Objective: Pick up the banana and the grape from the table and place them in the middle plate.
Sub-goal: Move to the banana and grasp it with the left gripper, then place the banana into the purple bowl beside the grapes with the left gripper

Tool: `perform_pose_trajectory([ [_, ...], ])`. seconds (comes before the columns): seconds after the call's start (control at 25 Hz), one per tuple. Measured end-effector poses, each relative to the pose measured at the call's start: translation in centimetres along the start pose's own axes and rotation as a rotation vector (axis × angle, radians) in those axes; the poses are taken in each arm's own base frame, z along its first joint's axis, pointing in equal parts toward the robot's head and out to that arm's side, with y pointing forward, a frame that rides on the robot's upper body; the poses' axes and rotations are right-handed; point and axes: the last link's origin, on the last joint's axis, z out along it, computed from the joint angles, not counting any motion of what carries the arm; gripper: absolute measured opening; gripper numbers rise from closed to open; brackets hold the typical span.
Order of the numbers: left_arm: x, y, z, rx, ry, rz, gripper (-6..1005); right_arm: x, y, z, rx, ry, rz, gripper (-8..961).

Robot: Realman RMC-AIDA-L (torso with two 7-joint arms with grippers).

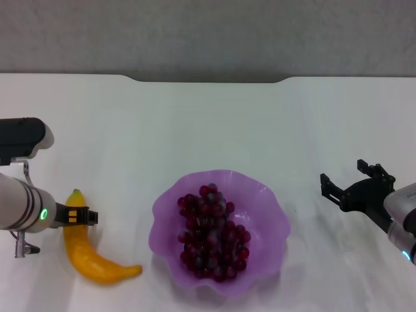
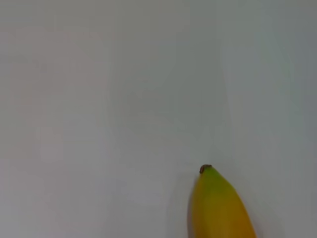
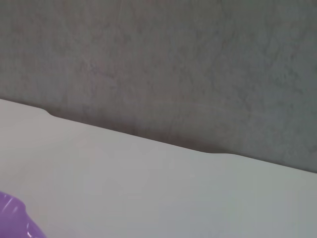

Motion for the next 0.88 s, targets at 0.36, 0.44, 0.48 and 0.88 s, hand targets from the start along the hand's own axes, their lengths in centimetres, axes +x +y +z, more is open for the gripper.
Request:
perform_pose_trajectory([
  [0.36,0.1,0.0,-0.1,-0.001,0.004,0.012,561,0.0,0.0,0.0,0.0,-0.003,0.0,876],
  [0.44,0.1,0.0,-0.1,-0.001,0.005,0.017,524,0.0,0.0,0.0,0.0,-0.003,0.0,876],
  [0.48,0.3,0.0,-0.3,-0.001,0.005,0.026,524,0.0,0.0,-0.1,0.0,-0.002,0.0,876],
  [0.88,4.9,-1.8,-6.2,-0.015,0.026,0.187,516,0.0,0.1,0.0,-0.005,-0.002,-0.007,876],
])
